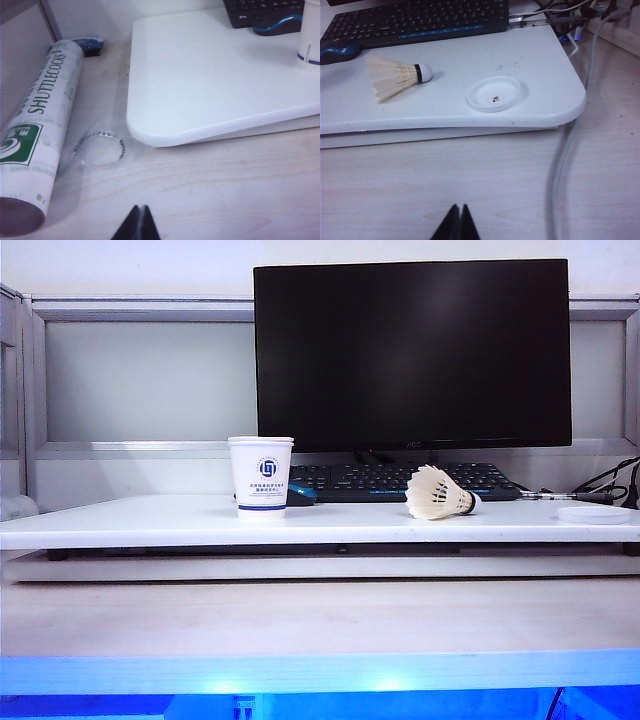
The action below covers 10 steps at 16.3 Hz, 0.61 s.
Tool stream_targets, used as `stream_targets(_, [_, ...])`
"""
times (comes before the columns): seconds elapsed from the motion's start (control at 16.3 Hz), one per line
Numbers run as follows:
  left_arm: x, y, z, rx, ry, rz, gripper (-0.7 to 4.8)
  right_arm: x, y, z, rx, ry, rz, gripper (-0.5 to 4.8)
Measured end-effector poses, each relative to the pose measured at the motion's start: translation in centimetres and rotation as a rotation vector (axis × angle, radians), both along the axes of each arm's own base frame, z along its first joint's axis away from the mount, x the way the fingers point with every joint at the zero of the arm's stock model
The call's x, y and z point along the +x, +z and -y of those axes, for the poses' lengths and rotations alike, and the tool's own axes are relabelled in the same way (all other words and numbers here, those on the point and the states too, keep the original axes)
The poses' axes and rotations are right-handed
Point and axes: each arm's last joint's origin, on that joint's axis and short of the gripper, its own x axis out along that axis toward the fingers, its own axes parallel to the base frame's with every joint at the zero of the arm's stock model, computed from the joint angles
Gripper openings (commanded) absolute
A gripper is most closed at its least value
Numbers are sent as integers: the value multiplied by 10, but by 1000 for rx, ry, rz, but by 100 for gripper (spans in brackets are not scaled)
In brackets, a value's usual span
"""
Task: Pick up the badminton from the table and put it into the white paper cup.
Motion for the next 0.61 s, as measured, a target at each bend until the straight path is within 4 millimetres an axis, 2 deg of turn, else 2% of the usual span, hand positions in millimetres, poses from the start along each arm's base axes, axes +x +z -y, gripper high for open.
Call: stream_targets(0.61, [0, 0, 0, 0, 0, 0, -5, 0, 1, 0, 0, 0, 8, -6])
